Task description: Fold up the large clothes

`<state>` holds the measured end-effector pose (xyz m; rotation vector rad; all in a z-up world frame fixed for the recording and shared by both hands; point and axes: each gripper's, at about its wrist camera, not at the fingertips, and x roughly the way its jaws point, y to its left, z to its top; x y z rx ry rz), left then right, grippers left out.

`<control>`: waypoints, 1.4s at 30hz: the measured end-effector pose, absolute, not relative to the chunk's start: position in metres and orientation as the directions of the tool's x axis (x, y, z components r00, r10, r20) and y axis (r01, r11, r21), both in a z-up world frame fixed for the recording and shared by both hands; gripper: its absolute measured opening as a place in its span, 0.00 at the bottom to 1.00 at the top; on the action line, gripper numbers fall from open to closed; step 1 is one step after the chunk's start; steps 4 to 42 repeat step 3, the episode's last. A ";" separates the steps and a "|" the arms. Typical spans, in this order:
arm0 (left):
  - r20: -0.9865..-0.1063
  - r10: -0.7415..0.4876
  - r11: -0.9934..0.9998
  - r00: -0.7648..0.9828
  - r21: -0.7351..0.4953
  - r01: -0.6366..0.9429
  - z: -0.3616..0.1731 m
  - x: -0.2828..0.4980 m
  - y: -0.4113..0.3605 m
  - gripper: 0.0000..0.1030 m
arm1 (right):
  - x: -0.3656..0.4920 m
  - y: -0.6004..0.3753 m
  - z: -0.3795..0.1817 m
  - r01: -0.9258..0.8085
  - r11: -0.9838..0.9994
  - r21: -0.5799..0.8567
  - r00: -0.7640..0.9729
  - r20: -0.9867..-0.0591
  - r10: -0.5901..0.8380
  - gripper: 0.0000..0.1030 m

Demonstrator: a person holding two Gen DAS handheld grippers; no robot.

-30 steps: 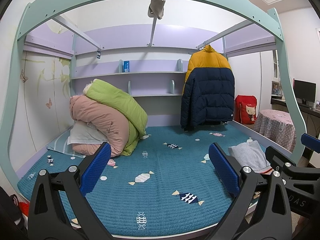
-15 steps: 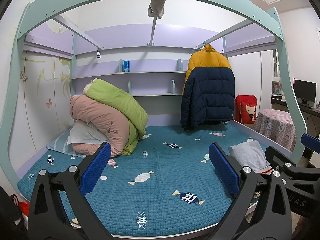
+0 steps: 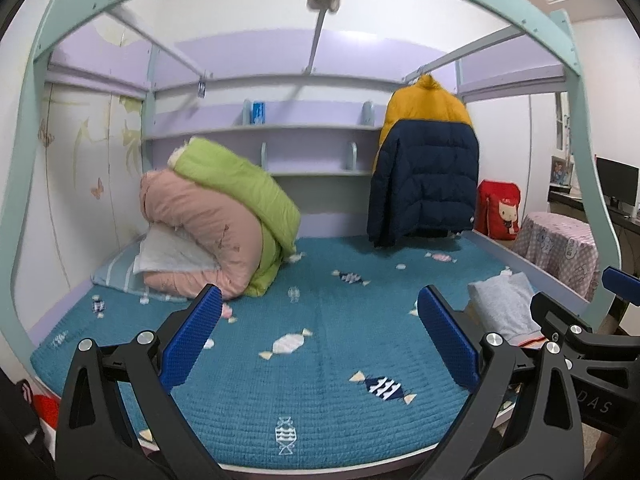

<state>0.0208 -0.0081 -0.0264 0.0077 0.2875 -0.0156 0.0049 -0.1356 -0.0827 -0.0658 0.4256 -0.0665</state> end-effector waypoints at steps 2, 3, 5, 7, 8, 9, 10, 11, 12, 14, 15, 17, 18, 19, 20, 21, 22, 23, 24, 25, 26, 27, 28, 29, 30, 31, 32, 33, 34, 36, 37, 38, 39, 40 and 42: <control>-0.320 -0.008 1.000 0.947 -0.009 0.006 -0.036 0.036 0.003 0.95 | 0.021 -0.125 -0.093 0.030 0.995 -0.091 0.894 -0.443 -0.067 0.93; -0.335 -0.005 1.000 0.942 -0.015 0.000 -0.041 0.043 0.008 0.95 | 0.029 -0.119 -0.098 0.017 0.995 -0.096 0.887 -0.458 -0.060 0.93; -0.335 -0.005 1.000 0.942 -0.015 0.000 -0.041 0.043 0.008 0.95 | 0.029 -0.119 -0.098 0.017 0.995 -0.096 0.887 -0.458 -0.060 0.93; -0.335 -0.005 1.000 0.942 -0.015 0.000 -0.041 0.043 0.008 0.95 | 0.029 -0.119 -0.098 0.017 0.995 -0.096 0.887 -0.458 -0.060 0.93; -0.335 -0.005 1.000 0.942 -0.015 0.000 -0.041 0.043 0.008 0.95 | 0.029 -0.119 -0.098 0.017 0.995 -0.096 0.887 -0.458 -0.060 0.93; -0.335 -0.005 1.000 0.942 -0.015 0.000 -0.041 0.043 0.008 0.95 | 0.029 -0.119 -0.098 0.017 0.995 -0.096 0.887 -0.458 -0.060 0.93; -0.335 -0.005 1.000 0.942 -0.015 0.000 -0.041 0.043 0.008 0.95 | 0.029 -0.119 -0.098 0.017 0.995 -0.096 0.887 -0.458 -0.060 0.93; -0.335 -0.005 1.000 0.942 -0.015 0.000 -0.041 0.043 0.008 0.95 | 0.029 -0.119 -0.098 0.017 0.995 -0.096 0.887 -0.458 -0.060 0.93; -0.335 -0.005 1.000 0.942 -0.015 0.000 -0.041 0.043 0.008 0.95 | 0.029 -0.119 -0.098 0.017 0.995 -0.096 0.887 -0.458 -0.060 0.93; -0.335 -0.005 1.000 0.942 -0.015 0.000 -0.041 0.043 0.008 0.95 | 0.029 -0.119 -0.098 0.017 0.995 -0.096 0.887 -0.458 -0.060 0.93; -0.335 -0.005 1.000 0.942 -0.015 0.000 -0.041 0.043 0.008 0.95 | 0.029 -0.119 -0.098 0.017 0.995 -0.096 0.887 -0.458 -0.060 0.93; -0.335 -0.005 1.000 0.942 -0.015 0.000 -0.041 0.043 0.008 0.95 | 0.029 -0.119 -0.098 0.017 0.995 -0.096 0.887 -0.458 -0.060 0.93; -0.335 -0.005 1.000 0.942 -0.015 0.000 -0.041 0.043 0.008 0.95 | 0.029 -0.119 -0.098 0.017 0.995 -0.096 0.887 -0.458 -0.060 0.93; -0.335 -0.005 1.000 0.942 -0.015 0.000 -0.041 0.043 0.008 0.95 | 0.029 -0.119 -0.098 0.017 0.995 -0.096 0.887 -0.458 -0.060 0.93; -0.335 -0.005 1.000 0.942 -0.015 0.000 -0.041 0.043 0.008 0.95 | 0.029 -0.119 -0.098 0.017 0.995 -0.096 0.887 -0.458 -0.060 0.93; -0.335 -0.005 1.000 0.942 -0.015 0.000 -0.041 0.043 0.008 0.95 | 0.029 -0.119 -0.098 0.017 0.995 -0.096 0.887 -0.458 -0.060 0.93; -0.335 -0.005 1.000 0.942 -0.015 0.000 -0.041 0.043 0.008 0.95 | 0.029 -0.119 -0.098 0.017 0.995 -0.096 0.887 -0.458 -0.060 0.93; -0.335 -0.005 1.000 0.942 -0.015 0.000 -0.041 0.043 0.008 0.95 | 0.029 -0.119 -0.098 0.017 0.995 -0.096 0.887 -0.458 -0.060 0.93; -0.335 -0.005 1.000 0.942 -0.015 0.000 -0.041 0.043 0.008 0.95 | 0.029 -0.119 -0.098 0.017 0.995 -0.096 0.887 -0.458 -0.060 0.93; -0.335 -0.005 1.000 0.942 -0.015 0.000 -0.041 0.043 0.008 0.95 | 0.029 -0.119 -0.098 0.017 0.995 -0.096 0.887 -0.458 -0.060 0.93; -0.335 -0.005 1.000 0.942 -0.015 0.000 -0.041 0.043 0.008 0.95 | 0.029 -0.119 -0.098 0.017 0.995 -0.096 0.887 -0.458 -0.060 0.93; -0.335 -0.005 1.000 0.942 -0.015 0.000 -0.041 0.043 0.008 0.95 | 0.029 -0.119 -0.098 0.017 0.995 -0.096 0.887 -0.458 -0.060 0.93; -0.335 -0.005 1.000 0.942 -0.015 0.000 -0.041 0.043 0.008 0.95 | 0.029 -0.119 -0.098 0.017 0.995 -0.096 0.887 -0.458 -0.060 0.93; -0.335 -0.005 1.000 0.942 -0.015 0.000 -0.041 0.043 0.008 0.95 | 0.029 -0.119 -0.098 0.017 0.995 -0.096 0.887 -0.458 -0.060 0.93; -0.335 -0.005 1.000 0.942 -0.015 0.000 -0.041 0.043 0.008 0.95 | 0.029 -0.119 -0.098 0.017 0.995 -0.096 0.887 -0.458 -0.060 0.93; -0.335 -0.005 1.000 0.942 -0.015 0.000 -0.041 0.043 0.008 0.95 | 0.029 -0.119 -0.098 0.017 0.995 -0.096 0.887 -0.458 -0.060 0.93; -0.335 -0.005 1.000 0.942 -0.015 0.000 -0.041 0.043 0.008 0.95 | 0.029 -0.119 -0.098 0.017 0.995 -0.096 0.887 -0.458 -0.060 0.93; -0.335 -0.005 1.000 0.942 -0.015 0.000 -0.041 0.043 0.008 0.95 | 0.029 -0.119 -0.098 0.017 0.995 -0.096 0.887 -0.458 -0.060 0.93; -0.335 -0.005 1.000 0.942 -0.015 0.000 -0.041 0.043 0.008 0.95 | 0.029 -0.119 -0.098 0.017 0.995 -0.096 0.887 -0.458 -0.060 0.93; -0.335 -0.005 1.000 0.942 -0.015 0.000 -0.041 0.043 0.008 0.95 | 0.029 -0.119 -0.098 0.017 0.995 -0.096 0.887 -0.458 -0.060 0.93; -0.335 -0.005 1.000 0.942 -0.015 0.000 -0.041 0.043 0.008 0.95 | 0.029 -0.119 -0.098 0.017 0.995 -0.096 0.887 -0.458 -0.060 0.93; -0.335 -0.005 1.000 0.942 -0.015 0.000 -0.041 0.043 0.008 0.95 | 0.029 -0.119 -0.098 0.017 0.995 -0.096 0.887 -0.458 -0.060 0.93; -0.335 -0.005 1.000 0.942 -0.015 0.000 -0.041 0.043 0.008 0.95 | 0.029 -0.119 -0.098 0.017 0.995 -0.096 0.887 -0.458 -0.060 0.93; -0.335 -0.005 1.000 0.942 -0.015 0.000 -0.041 0.043 0.008 0.95 | 0.029 -0.119 -0.098 0.017 0.995 -0.096 0.887 -0.458 -0.060 0.93; -0.335 -0.005 1.000 0.942 -0.015 0.000 -0.041 0.043 0.008 0.95 | 0.029 -0.119 -0.098 0.017 0.995 -0.096 0.887 -0.458 -0.060 0.93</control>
